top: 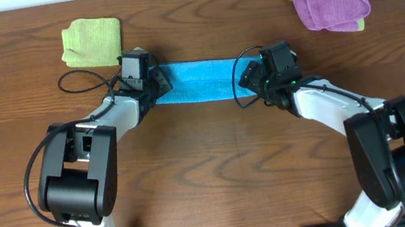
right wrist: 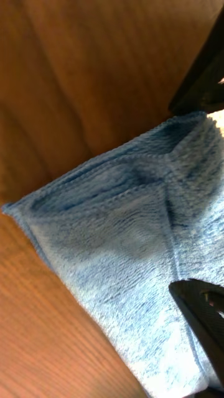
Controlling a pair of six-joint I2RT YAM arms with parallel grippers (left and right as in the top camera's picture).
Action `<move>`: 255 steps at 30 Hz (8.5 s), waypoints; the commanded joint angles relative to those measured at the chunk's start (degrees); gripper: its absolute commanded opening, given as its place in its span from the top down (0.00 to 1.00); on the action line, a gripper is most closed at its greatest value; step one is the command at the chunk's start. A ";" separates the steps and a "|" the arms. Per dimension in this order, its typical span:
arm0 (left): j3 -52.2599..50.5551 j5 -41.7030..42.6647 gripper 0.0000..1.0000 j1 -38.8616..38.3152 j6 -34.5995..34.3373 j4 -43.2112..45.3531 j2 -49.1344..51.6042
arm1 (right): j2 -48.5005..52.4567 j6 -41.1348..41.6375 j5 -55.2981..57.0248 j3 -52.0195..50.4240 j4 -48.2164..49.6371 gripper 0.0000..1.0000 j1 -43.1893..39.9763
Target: Fold the cloth
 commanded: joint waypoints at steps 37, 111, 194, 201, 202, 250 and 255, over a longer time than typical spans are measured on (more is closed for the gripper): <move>1.11 2.45 0.94 0.11 1.11 -1.70 1.38 | -3.21 -18.99 0.33 0.39 14.38 0.99 7.78; 1.36 -2.80 0.94 11.85 11.19 -23.56 -23.85 | 17.68 -22.80 0.92 28.83 2.58 0.95 24.00; -18.32 18.03 0.13 12.55 -12.83 -12.09 -26.88 | -72.06 -33.86 -1.62 -10.29 -43.15 0.01 1.25; -18.56 17.20 0.13 9.33 -18.84 -4.96 -20.00 | -75.32 -32.65 -1.86 -11.06 -44.94 0.01 1.18; -18.56 17.27 0.13 9.22 -19.65 -4.20 -19.17 | -75.32 -32.65 -1.86 -11.06 -45.18 0.01 1.18; -18.25 16.37 0.94 4.22 -17.33 34.91 8.17 | -75.30 -32.68 -1.88 -11.10 -45.64 0.01 1.18; -16.26 19.12 0.94 4.24 -13.46 35.50 8.26 | -75.30 -32.68 -1.88 -11.10 -45.64 0.01 1.18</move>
